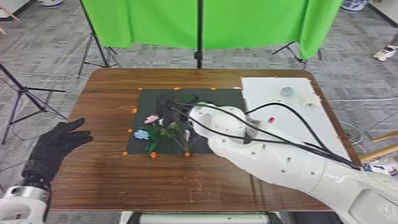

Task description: Arrange flowers

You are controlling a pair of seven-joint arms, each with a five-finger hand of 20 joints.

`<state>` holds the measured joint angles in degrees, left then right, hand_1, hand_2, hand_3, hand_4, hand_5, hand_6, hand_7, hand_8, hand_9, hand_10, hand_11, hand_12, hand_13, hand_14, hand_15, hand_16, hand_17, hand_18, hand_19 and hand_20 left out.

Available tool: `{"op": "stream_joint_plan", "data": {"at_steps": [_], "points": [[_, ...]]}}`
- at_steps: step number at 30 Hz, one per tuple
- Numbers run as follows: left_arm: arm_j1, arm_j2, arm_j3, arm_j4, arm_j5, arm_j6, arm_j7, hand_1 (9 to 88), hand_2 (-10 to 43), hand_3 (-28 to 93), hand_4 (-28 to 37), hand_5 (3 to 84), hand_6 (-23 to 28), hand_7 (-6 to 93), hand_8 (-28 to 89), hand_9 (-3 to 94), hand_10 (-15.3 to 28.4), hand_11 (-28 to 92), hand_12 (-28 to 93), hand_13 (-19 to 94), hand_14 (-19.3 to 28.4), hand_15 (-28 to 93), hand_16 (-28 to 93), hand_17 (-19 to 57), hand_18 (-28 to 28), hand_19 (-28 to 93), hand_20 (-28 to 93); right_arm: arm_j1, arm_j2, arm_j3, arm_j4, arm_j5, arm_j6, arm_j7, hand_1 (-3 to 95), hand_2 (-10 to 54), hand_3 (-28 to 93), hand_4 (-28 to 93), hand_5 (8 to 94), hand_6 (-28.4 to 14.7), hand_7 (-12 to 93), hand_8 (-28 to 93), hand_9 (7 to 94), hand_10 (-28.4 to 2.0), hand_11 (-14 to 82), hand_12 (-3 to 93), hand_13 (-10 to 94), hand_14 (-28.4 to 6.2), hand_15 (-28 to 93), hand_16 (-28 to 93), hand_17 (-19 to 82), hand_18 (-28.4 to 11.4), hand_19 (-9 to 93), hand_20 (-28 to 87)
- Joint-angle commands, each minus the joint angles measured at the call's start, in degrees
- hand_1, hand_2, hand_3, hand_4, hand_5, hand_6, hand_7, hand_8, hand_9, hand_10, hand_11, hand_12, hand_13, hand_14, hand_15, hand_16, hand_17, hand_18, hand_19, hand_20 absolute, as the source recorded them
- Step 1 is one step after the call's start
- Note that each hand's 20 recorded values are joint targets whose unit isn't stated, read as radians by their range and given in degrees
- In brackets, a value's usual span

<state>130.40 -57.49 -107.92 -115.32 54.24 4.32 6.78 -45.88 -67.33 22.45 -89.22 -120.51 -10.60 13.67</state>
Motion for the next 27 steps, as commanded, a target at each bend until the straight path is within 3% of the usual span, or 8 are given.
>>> {"op": "stream_joint_plan", "data": {"at_steps": [1, 8, 13, 27], "points": [[-0.9, 0.51, 0.62, 0.94, 0.28, -1.13, -0.8, 15.5, 24.3, 66, -28.3, 46.0, 7.5, 5.7, -5, 50.0, 16.6, 18, 11, 42, 20.5, 22, 0, 11.4, 15.8, 20, 19, -0.2, 0.3, -1.3, 1.2, -3.1, 1.5, 0.0, 54.2, -9.5, 59, -17, 70.8, 0.8, 29, 7, 80.4, -10.1, 12.9, 36.0, 85, -2.2, 67, 32, 58, -15.9, 93, 60], [-1.2, 0.54, 0.82, 1.07, 0.3, -1.03, -0.38, 15.6, 23.9, 66, -28.3, 46.1, 7.6, 5.7, -5, 49.9, 16.6, 18, 11, 42, 20.5, 22, 0, 11.3, 15.8, 20, 19, 1.1, 0.6, -2.5, 1.8, -4.8, 4.4, 0.0, 54.5, -9.5, 59, -17, 70.2, 0.9, 29, 7, 79.8, -9.9, 12.5, 36.1, 85, -2.2, 67, 32, 58, -15.8, 93, 60], [-0.9, 0.33, 0.54, 0.94, 0.33, -0.9, -0.28, 15.5, 22.9, 67, -28.3, 46.1, 7.6, 5.7, -5, 49.9, 16.7, 18, 11, 42, 20.5, 22, 0, 11.4, 15.7, 20, 19, 1.7, 1.5, -2.4, 0.7, -4.9, 3.9, 0.0, 52.9, -9.5, 60, -18, 64.9, 0.5, 28, 5, 72.4, -11.4, 15.7, 26.8, 84, -2.0, 68, 32, 57, -15.5, 93, 59], [-1.2, 0.79, 0.48, 1.07, 0.3, -1.19, -0.61, 15.5, 22.3, 67, -28.3, 46.0, 7.6, 5.6, -5, 50.0, 16.8, 18, 11, 42, 20.5, 22, 0, 11.3, 15.7, 20, 19, 1.2, 2.6, -0.5, -2.0, -3.3, -3.8, -0.4, 44.9, -9.5, 67, -19, 62.4, 2.2, 24, -1, 67.3, -12.3, 16.2, 21.2, 82, -2.9, 67, 31, 54, -15.7, 93, 57]]}}
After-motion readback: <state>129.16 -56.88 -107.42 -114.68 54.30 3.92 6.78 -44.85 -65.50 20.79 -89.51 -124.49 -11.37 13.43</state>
